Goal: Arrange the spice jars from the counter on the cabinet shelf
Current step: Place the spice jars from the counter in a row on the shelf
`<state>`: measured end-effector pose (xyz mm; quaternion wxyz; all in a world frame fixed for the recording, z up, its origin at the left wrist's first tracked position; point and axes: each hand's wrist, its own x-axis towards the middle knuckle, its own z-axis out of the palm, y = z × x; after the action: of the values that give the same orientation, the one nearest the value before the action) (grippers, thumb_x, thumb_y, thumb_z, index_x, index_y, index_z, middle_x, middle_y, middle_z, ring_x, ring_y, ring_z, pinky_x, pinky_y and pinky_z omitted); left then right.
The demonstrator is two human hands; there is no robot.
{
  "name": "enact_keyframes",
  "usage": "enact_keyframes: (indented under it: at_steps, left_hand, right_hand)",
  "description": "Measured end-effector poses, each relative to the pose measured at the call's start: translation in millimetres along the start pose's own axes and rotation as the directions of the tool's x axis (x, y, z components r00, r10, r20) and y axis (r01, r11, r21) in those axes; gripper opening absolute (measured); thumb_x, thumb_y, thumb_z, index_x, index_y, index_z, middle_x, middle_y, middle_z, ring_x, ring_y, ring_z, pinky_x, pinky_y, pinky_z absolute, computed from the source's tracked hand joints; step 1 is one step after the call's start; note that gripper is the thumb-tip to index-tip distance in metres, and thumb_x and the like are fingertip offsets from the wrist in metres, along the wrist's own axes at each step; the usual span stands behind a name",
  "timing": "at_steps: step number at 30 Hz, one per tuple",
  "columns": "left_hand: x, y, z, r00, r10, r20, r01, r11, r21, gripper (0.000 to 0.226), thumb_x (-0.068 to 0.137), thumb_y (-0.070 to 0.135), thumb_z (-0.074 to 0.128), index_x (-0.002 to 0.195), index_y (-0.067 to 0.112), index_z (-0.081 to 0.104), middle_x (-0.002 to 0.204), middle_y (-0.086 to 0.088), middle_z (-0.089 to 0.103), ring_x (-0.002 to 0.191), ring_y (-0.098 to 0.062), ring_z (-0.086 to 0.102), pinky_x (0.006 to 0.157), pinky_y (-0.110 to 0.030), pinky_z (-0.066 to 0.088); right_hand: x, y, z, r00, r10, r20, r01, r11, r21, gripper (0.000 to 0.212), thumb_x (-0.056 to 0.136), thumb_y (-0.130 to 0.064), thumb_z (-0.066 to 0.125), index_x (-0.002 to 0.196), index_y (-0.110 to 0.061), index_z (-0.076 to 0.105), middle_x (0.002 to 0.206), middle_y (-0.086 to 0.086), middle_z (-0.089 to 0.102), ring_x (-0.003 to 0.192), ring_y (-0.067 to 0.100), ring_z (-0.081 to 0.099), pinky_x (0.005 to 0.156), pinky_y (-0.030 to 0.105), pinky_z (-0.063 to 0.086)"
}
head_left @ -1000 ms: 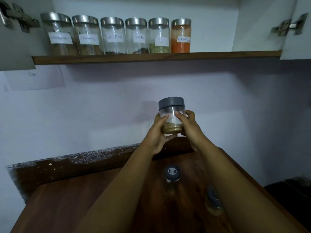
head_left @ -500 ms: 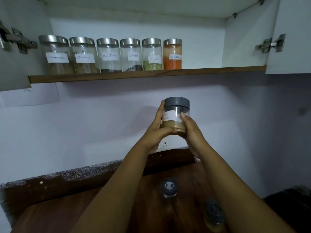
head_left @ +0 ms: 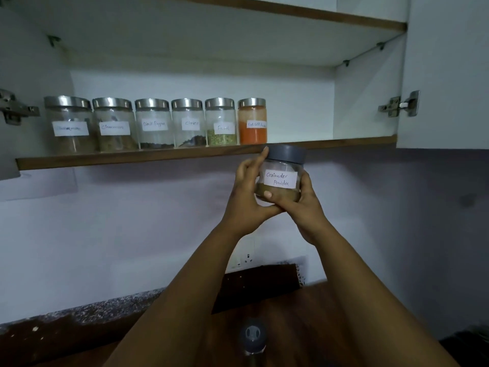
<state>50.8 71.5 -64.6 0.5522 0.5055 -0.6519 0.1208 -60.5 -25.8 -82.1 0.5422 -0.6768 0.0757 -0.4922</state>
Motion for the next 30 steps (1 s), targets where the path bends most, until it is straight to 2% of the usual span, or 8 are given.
enact_keyframes:
  at_steps: [4, 7, 10, 12, 15, 19, 24, 30]
  left_hand:
    - [44.1, 12.9, 4.5, 0.996, 0.089, -0.006, -0.088, 0.995, 0.047, 0.109, 0.069, 0.026, 0.086, 0.151, 0.041, 0.016, 0.145, 0.009, 0.024, 0.129, -0.016, 0.046, 0.098, -0.026, 0.051]
    - [84.2, 22.3, 3.1, 0.981, 0.191, -0.024, -0.181, 0.958, 0.224, 0.108, 0.071, 0.034, 0.083, 0.153, 0.038, 0.012, 0.147, 0.000, 0.023, 0.129, -0.021, 0.046, 0.097, -0.037, 0.053]
    - [118.9, 21.1, 10.6, 0.982, 0.159, -0.097, -0.104, 0.901, 0.420, 0.109, 0.070, 0.045, 0.079, 0.154, 0.029, 0.011, 0.143, -0.005, 0.030, 0.121, -0.023, 0.050, 0.090, -0.039, 0.055]
    - [130.7, 7.2, 16.5, 0.978, 0.114, -0.175, 0.019, 0.788, 0.616, 0.102, 0.070, 0.059, 0.073, 0.149, 0.016, 0.025, 0.138, -0.007, 0.040, 0.121, -0.025, 0.048, 0.089, -0.039, 0.050]
    - [125.8, -23.2, 23.3, 0.952, 0.202, -0.232, 0.106, 0.491, 0.865, 0.069, 0.082, 0.069, 0.054, 0.116, 0.009, 0.055, 0.112, -0.010, 0.057, 0.101, -0.027, 0.055, 0.080, -0.038, 0.044]
    - [126.1, -44.9, 27.6, 0.906, 0.353, -0.235, 0.091, 0.378, 0.921, 0.057, 0.084, 0.070, 0.053, 0.087, 0.013, 0.060, 0.083, -0.004, 0.061, 0.077, -0.021, 0.058, 0.067, -0.032, 0.043]
    - [130.4, -48.7, 31.5, 0.875, 0.416, -0.247, 0.102, 0.341, 0.934, 0.056, 0.082, 0.070, 0.053, 0.082, 0.015, 0.060, 0.077, -0.001, 0.061, 0.071, -0.019, 0.058, 0.062, -0.030, 0.043]
    - [130.2, -52.2, 32.2, 0.856, 0.459, -0.235, 0.072, 0.345, 0.936, 0.056, 0.084, 0.070, 0.050, 0.079, 0.015, 0.058, 0.075, -0.001, 0.059, 0.069, -0.018, 0.056, 0.060, -0.030, 0.041]
  right_hand:
    - [37.7, -29.3, -14.3, 0.992, -0.113, -0.065, 0.105, 0.988, -0.113, 0.096, 0.051, -0.052, 0.085, 0.135, -0.043, 0.037, 0.126, -0.009, 0.057, 0.113, 0.007, 0.058, 0.083, 0.026, 0.057]
    - [72.9, -55.9, -30.2, 0.985, -0.163, -0.053, 0.153, 0.975, -0.161, 0.107, 0.048, -0.054, 0.086, 0.140, -0.037, 0.035, 0.123, -0.012, 0.058, 0.112, 0.006, 0.057, 0.082, 0.028, 0.058]
    - [110.4, -72.4, -45.2, 0.986, -0.164, -0.031, 0.150, 0.955, -0.257, 0.103, 0.050, -0.051, 0.088, 0.137, -0.033, 0.037, 0.119, -0.010, 0.060, 0.110, 0.006, 0.058, 0.081, 0.027, 0.057]
    - [133.8, -74.2, -54.7, 0.991, -0.132, -0.004, 0.121, 0.919, -0.375, 0.099, 0.056, -0.046, 0.089, 0.138, -0.028, 0.036, 0.116, -0.010, 0.058, 0.107, 0.008, 0.059, 0.075, 0.022, 0.054]
    - [167.0, -68.0, -70.3, 1.000, -0.001, 0.025, 0.015, 0.819, -0.574, 0.097, 0.062, -0.052, 0.085, 0.139, -0.019, 0.036, 0.117, -0.003, 0.056, 0.105, 0.017, 0.058, 0.076, 0.025, 0.047]
    - [206.9, -62.0, -83.1, 0.987, 0.145, 0.075, -0.053, 0.719, -0.693, 0.103, 0.061, -0.054, 0.085, 0.141, -0.013, 0.034, 0.133, 0.005, 0.053, 0.116, 0.024, 0.055, 0.092, 0.035, 0.047]
    - [235.3, -55.2, -77.1, 0.936, 0.286, 0.206, -0.044, 0.674, -0.737, 0.079, 0.068, -0.055, 0.080, 0.134, -0.019, 0.053, 0.132, 0.005, 0.058, 0.115, 0.023, 0.056, 0.100, 0.034, 0.043]
    - [246.2, -51.1, -73.0, 0.904, 0.348, 0.247, -0.034, 0.635, -0.772, 0.080, 0.073, -0.060, 0.074, 0.139, -0.020, 0.050, 0.137, 0.005, 0.055, 0.121, 0.025, 0.054, 0.110, 0.043, 0.039]
